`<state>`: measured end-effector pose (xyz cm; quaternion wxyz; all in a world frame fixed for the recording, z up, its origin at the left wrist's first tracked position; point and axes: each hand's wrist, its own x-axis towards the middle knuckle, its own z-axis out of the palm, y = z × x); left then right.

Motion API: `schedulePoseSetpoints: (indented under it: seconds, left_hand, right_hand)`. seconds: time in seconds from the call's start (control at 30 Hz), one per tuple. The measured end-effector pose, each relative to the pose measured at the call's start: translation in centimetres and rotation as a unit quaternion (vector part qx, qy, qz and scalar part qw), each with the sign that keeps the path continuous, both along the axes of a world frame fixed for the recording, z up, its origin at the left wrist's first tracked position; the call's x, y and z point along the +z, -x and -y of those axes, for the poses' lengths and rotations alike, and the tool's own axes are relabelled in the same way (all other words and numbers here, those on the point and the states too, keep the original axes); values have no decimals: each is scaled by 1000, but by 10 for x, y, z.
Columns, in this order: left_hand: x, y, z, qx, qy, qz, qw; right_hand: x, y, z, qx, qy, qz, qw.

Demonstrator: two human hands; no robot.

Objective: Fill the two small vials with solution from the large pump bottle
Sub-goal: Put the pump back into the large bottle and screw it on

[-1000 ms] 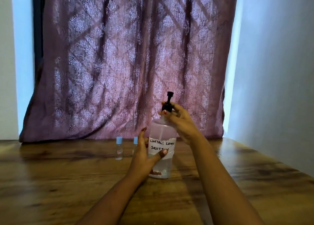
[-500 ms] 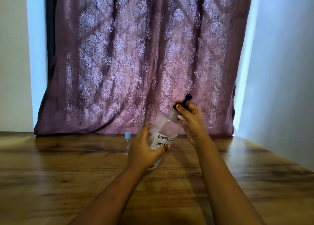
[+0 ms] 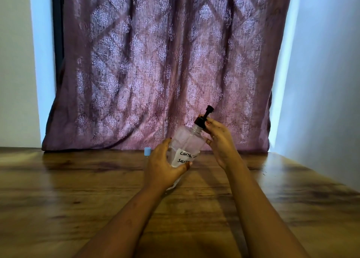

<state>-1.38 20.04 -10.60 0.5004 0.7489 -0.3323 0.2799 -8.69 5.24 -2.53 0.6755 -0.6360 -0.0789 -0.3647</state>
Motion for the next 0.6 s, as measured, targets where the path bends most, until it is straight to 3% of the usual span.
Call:
schedulePoseSetpoints:
  seconds: [0.27,0.5,0.6]
  left_hand:
    - [-2,1,1,-4,-17,15,1000]
    - [-5,-2,1,-1,-24,19,1000]
    - [-4,-4,1,7,-23,18,1000]
  right_hand:
    - [-6,0,2,-46,-21,15,999]
    - [-4,2,-2,57,-8,15,998]
    - [-4,1,0,37,-19,23,999]
